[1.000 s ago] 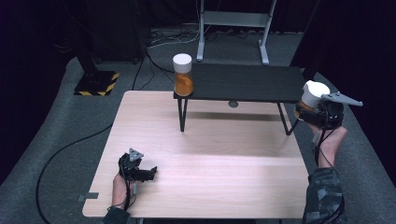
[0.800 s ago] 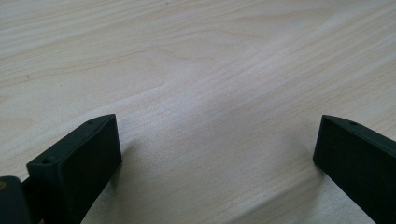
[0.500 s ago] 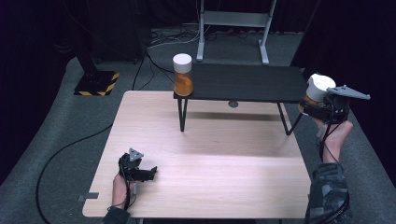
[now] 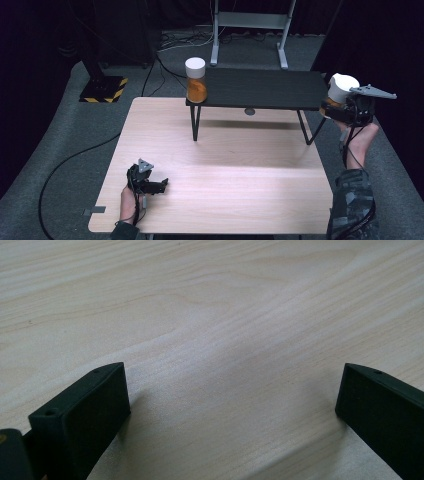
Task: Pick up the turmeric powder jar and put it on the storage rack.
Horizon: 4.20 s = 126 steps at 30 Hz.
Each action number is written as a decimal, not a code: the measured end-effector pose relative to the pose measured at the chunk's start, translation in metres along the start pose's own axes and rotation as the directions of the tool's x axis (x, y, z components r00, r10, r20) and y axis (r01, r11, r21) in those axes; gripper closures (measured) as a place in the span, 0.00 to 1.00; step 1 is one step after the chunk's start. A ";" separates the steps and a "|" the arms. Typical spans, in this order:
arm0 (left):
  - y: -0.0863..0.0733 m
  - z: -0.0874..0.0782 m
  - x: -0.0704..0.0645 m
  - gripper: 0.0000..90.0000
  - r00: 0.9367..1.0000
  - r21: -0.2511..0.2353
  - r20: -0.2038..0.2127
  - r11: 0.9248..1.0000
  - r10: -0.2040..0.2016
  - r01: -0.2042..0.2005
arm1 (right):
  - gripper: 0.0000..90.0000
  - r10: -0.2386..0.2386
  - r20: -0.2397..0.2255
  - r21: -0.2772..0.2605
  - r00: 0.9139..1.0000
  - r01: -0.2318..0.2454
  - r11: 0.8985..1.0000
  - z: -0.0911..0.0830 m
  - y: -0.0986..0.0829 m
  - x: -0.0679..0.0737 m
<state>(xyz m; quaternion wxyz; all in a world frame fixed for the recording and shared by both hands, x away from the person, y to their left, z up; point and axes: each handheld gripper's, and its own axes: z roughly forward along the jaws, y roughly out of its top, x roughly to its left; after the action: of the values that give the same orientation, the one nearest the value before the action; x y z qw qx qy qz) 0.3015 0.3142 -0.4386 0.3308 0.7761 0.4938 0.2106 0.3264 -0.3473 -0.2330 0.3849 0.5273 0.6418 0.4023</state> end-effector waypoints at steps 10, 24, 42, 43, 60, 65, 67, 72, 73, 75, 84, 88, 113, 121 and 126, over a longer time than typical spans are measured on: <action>0.000 0.000 0.000 0.00 1.000 0.000 0.000 1.000 0.000 0.000 | 0.33 -0.007 -0.002 -0.005 1.000 0.007 1.000 0.002 0.013 0.001; 0.000 0.000 0.000 0.00 1.000 0.000 0.000 1.000 -0.001 0.001 | 0.33 -0.010 -0.024 -0.006 1.000 0.010 1.000 0.013 0.028 0.004; 0.000 0.000 0.000 0.00 1.000 0.000 0.000 1.000 -0.001 0.001 | 0.33 0.005 -0.065 0.047 0.998 -0.002 0.999 0.052 0.043 0.011; 0.000 0.000 0.000 0.00 1.000 0.000 0.000 1.000 -0.001 0.001 | 0.33 0.004 -0.066 0.052 0.998 -0.001 0.999 0.054 0.043 0.012; 0.000 0.000 0.000 0.00 1.000 0.000 0.000 1.000 -0.001 0.001 | 0.33 0.020 -0.065 0.093 0.998 -0.014 0.996 0.079 0.038 0.013; 0.000 0.000 0.000 0.00 1.000 0.000 0.000 1.000 -0.001 0.001 | 0.33 0.036 -0.081 0.074 0.996 -0.031 0.997 0.079 0.032 0.007; 0.000 0.000 0.000 0.00 1.000 0.000 0.000 1.000 -0.001 0.001 | 0.33 0.031 -0.081 0.069 0.996 -0.026 0.997 0.079 0.030 0.008; 0.000 0.000 0.000 0.00 1.000 0.000 0.000 1.000 -0.001 0.001 | 0.33 0.025 -0.078 0.066 0.997 -0.020 0.998 0.079 0.029 0.009; 0.000 0.000 0.000 0.00 1.000 -0.001 0.000 1.000 -0.001 0.001 | 0.33 0.023 -0.078 0.068 0.997 -0.018 0.998 0.079 0.030 0.009; 0.000 0.000 0.000 0.00 1.000 0.000 0.000 1.000 -0.001 0.001 | 0.33 0.023 -0.078 0.072 0.997 -0.017 0.997 0.079 0.031 0.009; 0.000 0.000 0.000 0.00 1.000 0.000 0.000 1.000 -0.001 0.001 | 0.24 0.017 -0.087 0.100 0.996 -0.008 0.995 0.078 0.038 0.009; 0.000 0.000 0.000 0.00 1.000 -0.001 0.000 1.000 -0.001 0.001 | 0.06 -0.003 -0.120 0.142 0.993 0.020 0.990 0.073 0.049 0.007; 0.000 0.000 0.000 0.00 1.000 -0.001 -0.001 1.000 -0.003 0.003 | 0.00 -0.058 -0.201 0.323 0.978 0.122 0.939 0.028 -0.043 0.015; 0.000 0.000 -0.001 0.00 1.000 -0.003 -0.003 1.000 -0.005 0.005 | 0.00 0.012 -0.194 0.353 0.981 0.059 0.934 0.028 -0.137 0.033; 0.000 0.000 -0.001 0.00 1.000 -0.001 -0.003 1.000 -0.002 0.002 | 0.00 0.026 -0.175 0.321 0.984 0.032 0.946 0.021 -0.177 0.044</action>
<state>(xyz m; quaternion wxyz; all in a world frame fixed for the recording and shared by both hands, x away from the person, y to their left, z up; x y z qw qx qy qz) 0.3011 0.3134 -0.4388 0.3308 0.7750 0.4950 0.2118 0.2741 -0.3229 -0.4074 0.2354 0.5444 0.7314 0.3365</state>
